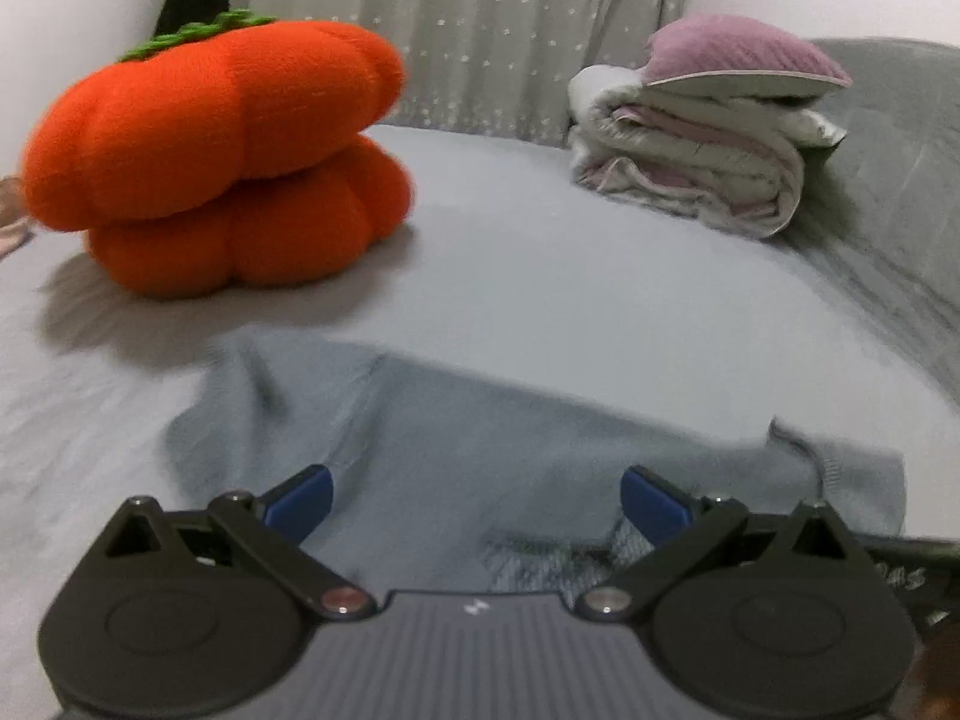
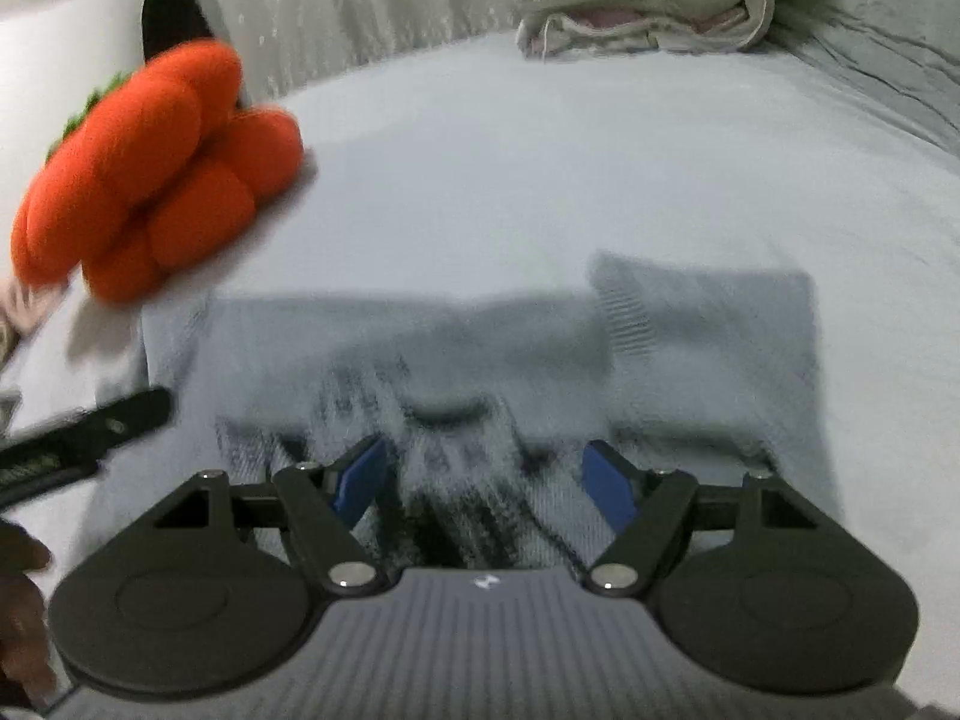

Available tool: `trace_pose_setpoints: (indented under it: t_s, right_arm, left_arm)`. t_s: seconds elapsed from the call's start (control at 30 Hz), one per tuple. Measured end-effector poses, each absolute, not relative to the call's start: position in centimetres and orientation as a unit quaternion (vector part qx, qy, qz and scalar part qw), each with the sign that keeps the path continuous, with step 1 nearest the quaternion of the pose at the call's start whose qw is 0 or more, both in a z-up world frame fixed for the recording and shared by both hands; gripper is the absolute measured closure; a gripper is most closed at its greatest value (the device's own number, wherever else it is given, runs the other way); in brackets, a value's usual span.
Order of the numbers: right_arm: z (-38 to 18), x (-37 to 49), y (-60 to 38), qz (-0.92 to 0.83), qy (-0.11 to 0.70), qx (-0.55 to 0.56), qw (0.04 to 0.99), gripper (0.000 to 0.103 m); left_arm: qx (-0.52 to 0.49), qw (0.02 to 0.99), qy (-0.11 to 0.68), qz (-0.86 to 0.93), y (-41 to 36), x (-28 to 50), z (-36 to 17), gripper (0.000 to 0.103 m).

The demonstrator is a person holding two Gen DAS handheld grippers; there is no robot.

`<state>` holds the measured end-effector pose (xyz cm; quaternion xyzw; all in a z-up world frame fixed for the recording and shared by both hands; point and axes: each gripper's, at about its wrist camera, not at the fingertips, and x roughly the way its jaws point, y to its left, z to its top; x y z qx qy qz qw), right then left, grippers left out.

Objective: Fold clothes

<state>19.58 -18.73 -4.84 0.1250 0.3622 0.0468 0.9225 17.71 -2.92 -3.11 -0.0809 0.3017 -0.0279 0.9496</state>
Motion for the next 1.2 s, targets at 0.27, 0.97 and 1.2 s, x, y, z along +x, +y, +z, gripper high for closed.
trace_pose_setpoints:
  t_s: [0.27, 0.97, 1.2]
  right_arm:
    - [-6.3, 22.7, -18.7, 0.028, 0.288, 0.131, 0.948, 0.027]
    - [-7.4, 21.8, -22.9, 0.010, 0.296, -0.007, 0.955, 0.030]
    - [-7.2, 21.0, -24.6, -0.022, 0.318, -0.022, 0.948, 0.030]
  left_arm:
    - [-0.110, 0.956, 0.266, -0.053, -6.5, 22.5, -6.4, 0.001]
    - [-0.118, 0.941, 0.301, -0.104, -5.0, 22.7, -8.2, 0.001]
    - [-0.073, 0.944, 0.307, -0.095, -6.3, 22.8, -8.2, 0.001]
